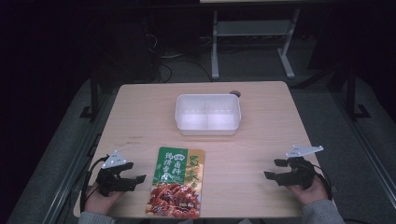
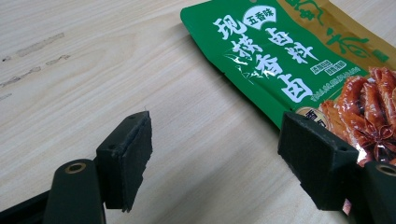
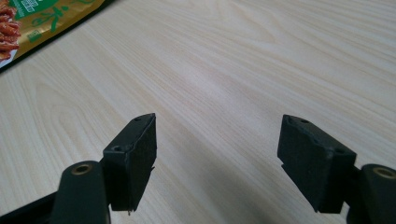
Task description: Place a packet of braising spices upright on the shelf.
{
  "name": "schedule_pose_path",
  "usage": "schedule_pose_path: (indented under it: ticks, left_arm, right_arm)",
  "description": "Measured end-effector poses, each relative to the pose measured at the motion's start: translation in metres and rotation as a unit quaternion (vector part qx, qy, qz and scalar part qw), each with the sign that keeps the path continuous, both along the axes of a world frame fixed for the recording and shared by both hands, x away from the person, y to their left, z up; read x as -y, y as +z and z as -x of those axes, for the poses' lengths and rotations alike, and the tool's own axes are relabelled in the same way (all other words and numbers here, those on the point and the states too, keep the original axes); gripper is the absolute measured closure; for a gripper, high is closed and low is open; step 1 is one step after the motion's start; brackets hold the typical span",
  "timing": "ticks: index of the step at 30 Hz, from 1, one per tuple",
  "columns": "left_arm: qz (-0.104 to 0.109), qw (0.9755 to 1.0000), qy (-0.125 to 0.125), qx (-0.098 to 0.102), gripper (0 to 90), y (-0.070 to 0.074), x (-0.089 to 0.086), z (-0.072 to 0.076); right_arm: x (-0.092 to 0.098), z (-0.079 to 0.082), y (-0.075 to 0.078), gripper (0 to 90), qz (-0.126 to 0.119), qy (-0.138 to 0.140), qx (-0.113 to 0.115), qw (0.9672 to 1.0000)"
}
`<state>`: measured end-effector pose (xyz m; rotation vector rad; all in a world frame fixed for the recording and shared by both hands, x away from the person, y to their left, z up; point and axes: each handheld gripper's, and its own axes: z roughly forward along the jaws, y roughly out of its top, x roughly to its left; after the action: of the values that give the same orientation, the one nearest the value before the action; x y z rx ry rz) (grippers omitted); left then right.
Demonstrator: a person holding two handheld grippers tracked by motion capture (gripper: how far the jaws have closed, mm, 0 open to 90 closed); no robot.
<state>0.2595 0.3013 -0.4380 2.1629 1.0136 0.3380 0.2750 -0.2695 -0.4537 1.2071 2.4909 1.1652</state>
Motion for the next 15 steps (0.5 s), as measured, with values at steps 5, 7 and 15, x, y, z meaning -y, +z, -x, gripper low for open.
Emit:
schedule_pose_path:
  ticks: [5,7,15]
  left_arm:
    - [-0.001,1.0,0.003,0.006,27.8,0.0021,-0.0012,0.0012]
    - [-0.001,1.0,0.003,0.005,28.1,0.0021,-0.0015,0.0013]
    - [0.002,0.9999,-0.005,0.012,38.3,0.0064,-0.0006,0.0049]
  right_arm:
    - [0.0001,-0.0002,0.0001,27.7,0.001,0.0,0.002,1.0]
    - [0.0001,-0.0002,-0.0001,27.7,0.001,-0.001,0.001,1.0]
    - [-0.0006,-0.0008,-0.0001,27.7,0.004,0.0,0.003,1.0]
